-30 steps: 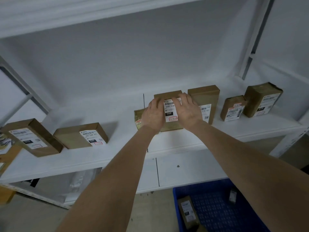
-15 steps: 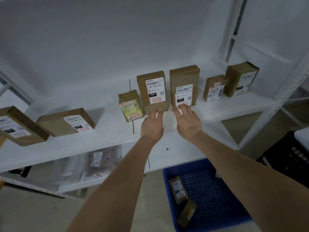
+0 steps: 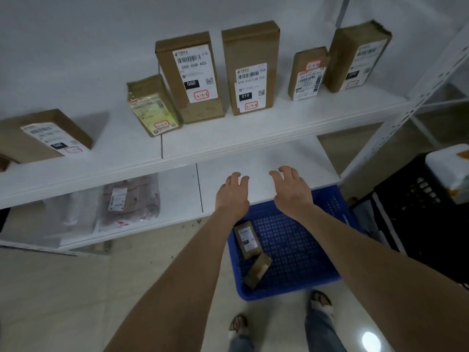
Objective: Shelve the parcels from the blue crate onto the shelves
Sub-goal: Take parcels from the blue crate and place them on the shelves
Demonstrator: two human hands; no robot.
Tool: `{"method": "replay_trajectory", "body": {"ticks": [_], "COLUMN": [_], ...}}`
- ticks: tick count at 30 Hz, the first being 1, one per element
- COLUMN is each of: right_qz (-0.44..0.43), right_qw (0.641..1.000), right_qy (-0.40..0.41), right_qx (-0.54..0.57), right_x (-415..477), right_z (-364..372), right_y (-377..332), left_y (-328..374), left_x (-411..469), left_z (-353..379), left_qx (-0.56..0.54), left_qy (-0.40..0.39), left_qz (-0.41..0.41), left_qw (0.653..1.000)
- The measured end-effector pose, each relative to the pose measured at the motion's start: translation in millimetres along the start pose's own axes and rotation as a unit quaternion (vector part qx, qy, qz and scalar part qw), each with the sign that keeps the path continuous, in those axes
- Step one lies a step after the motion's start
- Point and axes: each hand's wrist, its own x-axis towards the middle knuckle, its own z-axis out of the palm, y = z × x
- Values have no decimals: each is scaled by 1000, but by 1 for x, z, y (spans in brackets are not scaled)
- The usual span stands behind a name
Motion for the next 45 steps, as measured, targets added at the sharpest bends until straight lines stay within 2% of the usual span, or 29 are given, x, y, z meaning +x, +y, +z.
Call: {"method": "replay_trajectory", "body": {"ticks": [4, 7, 11, 16, 21, 23, 29, 34, 39, 42, 45], "right_qz": [-7, -25, -47, 13, 100, 143, 236, 277, 278, 314, 335], "right_qw": [999, 996, 987, 977, 956, 946, 924, 907, 892, 874, 876], "right_qy": [-51, -90, -150, -211, -254, -255, -194, -195, -195, -207, -177], "right_qx": [1, 6, -14, 28, 111, 140, 230, 250, 298, 306, 300], "right_x": [9, 20, 32, 39, 51, 62, 115, 160, 212, 228, 226], "right_z": [40, 74, 122, 202, 314, 360, 480, 555, 608, 634, 641], "right_y": [49, 88, 137, 174, 196, 217, 282, 315, 333, 343, 342], "left_y": [33, 66, 111, 136, 125, 116, 116, 119, 101, 87, 73], "left_x": [19, 39, 64, 89, 115, 130, 197, 242, 276, 286, 284], "left_z": [49, 94, 156, 234, 339, 383, 506, 591, 638, 657, 664], "left_qx": [1, -12, -53, -92, -103, -116, -173, -154, -154, -151, -166], "left_qy": [-26, -49, -113, -165, -219, -230, -213, -242, -278, -287, -278], "left_qz": [-29, -81, -132, -174, -208, -205, -178, -162, -156, -156, -160], "left_qw": [999, 995, 983, 967, 948, 944, 945, 944, 935, 933, 933]}}
